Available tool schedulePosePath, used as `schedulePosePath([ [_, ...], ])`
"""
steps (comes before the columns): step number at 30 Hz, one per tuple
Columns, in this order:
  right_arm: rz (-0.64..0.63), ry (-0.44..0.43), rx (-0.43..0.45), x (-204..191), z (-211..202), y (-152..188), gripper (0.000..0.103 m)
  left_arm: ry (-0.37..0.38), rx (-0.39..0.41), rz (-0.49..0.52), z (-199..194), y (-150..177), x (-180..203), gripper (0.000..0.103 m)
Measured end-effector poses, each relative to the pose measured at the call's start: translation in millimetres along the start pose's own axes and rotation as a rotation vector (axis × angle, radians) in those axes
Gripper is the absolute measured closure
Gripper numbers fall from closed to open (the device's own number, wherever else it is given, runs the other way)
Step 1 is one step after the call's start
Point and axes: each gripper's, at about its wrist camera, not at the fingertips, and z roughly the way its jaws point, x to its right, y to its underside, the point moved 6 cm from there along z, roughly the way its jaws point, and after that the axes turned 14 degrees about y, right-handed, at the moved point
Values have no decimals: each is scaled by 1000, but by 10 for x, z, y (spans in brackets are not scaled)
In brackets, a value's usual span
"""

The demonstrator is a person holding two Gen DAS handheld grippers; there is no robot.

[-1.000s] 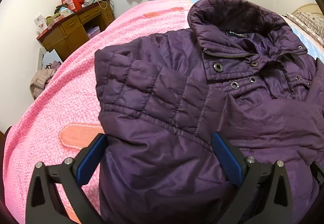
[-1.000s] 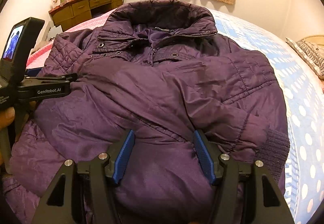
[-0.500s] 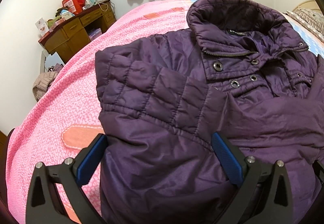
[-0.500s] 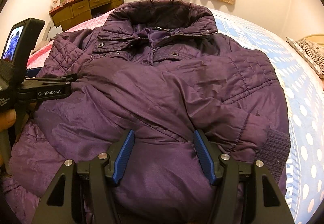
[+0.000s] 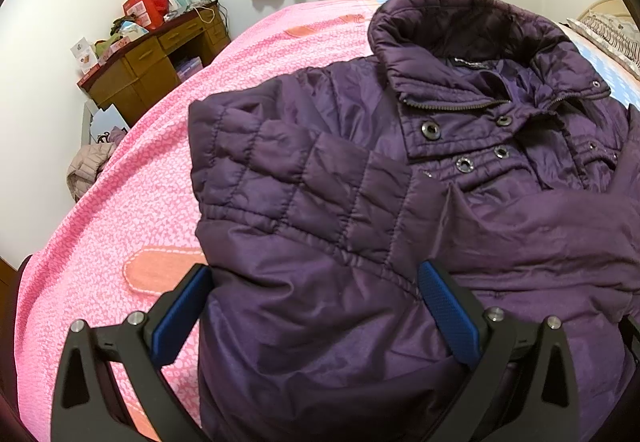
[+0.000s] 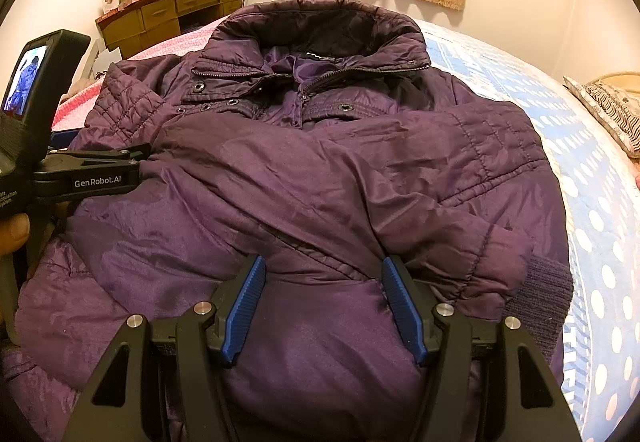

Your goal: Fold large clothes

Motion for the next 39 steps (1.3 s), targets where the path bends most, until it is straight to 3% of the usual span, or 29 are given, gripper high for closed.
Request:
schedulePosePath([
  [35,-6,8,3,-1,14,-2,41,-3,1,0,-9,-3,-7,0],
  [39,-49,-46,-29,43,-52,-54,41,64,-19,-50,-65,4,-104,0],
])
